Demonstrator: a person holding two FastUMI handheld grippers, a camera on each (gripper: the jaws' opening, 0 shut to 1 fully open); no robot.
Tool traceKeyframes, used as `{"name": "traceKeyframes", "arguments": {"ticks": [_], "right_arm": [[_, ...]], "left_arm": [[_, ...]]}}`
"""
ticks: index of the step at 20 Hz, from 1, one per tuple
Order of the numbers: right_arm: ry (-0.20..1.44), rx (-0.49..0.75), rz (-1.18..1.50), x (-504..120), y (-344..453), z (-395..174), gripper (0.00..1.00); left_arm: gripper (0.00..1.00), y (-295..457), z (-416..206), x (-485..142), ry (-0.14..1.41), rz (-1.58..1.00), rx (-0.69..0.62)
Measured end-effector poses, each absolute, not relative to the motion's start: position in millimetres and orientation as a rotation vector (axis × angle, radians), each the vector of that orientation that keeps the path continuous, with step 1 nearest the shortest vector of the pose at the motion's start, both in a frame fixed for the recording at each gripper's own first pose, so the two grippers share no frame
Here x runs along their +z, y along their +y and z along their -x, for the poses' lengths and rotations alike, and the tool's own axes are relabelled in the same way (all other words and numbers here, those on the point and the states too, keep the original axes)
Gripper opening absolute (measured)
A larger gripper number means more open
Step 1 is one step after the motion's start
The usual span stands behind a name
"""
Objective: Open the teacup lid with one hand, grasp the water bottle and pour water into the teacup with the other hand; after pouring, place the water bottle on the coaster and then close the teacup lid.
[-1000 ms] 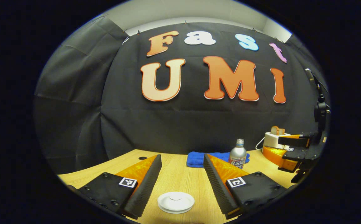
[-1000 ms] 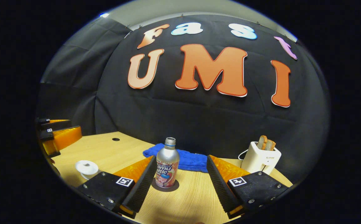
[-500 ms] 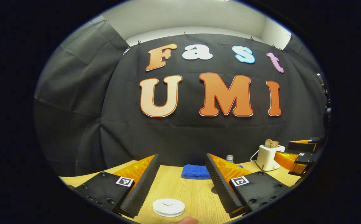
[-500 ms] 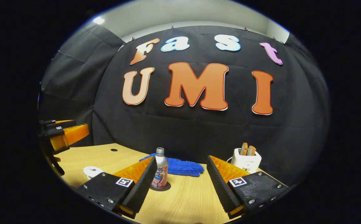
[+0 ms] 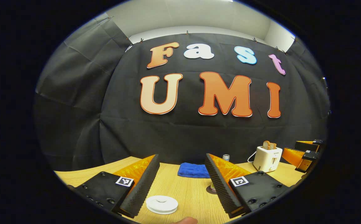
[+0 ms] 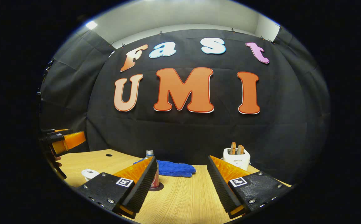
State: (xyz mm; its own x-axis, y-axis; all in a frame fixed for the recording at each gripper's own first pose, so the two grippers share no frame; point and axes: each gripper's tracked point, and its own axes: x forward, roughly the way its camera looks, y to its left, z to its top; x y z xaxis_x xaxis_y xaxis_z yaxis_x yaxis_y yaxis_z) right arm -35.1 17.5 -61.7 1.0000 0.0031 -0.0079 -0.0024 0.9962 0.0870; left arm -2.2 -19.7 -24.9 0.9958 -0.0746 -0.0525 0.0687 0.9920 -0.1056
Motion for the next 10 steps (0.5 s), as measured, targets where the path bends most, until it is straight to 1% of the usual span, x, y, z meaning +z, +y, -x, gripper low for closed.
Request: {"name": "traceKeyframes", "arguments": {"ticks": [1, 2, 3, 7, 10], "right_arm": [[0.003, -0.001, -0.084, -60.6, 16.5, 36.0, 0.96], [-0.002, -0.005, -0.079, -59.2, 15.5, 36.3, 0.96], [-0.008, -0.006, -0.075, -58.1, 14.6, 37.2, 0.96], [-0.015, -0.002, -0.061, -57.1, 16.6, 39.1, 0.96], [-0.024, 0.0, -0.05, -54.8, 17.7, 38.9, 0.96]], "left_arm": [[0.97, -21.3, 2.8, -23.4, 0.053, 0.108, -0.075], [0.94, -22.1, 3.3, -22.4, 0.049, 0.111, -0.078], [0.94, -23.3, 2.6, -20.5, 0.044, 0.117, -0.081], [1.0, -21.9, 3.2, -18.3, 0.027, 0.127, -0.081], [1.0, -22.0, 3.0, -18.6, 0.025, 0.125, -0.086]]}}
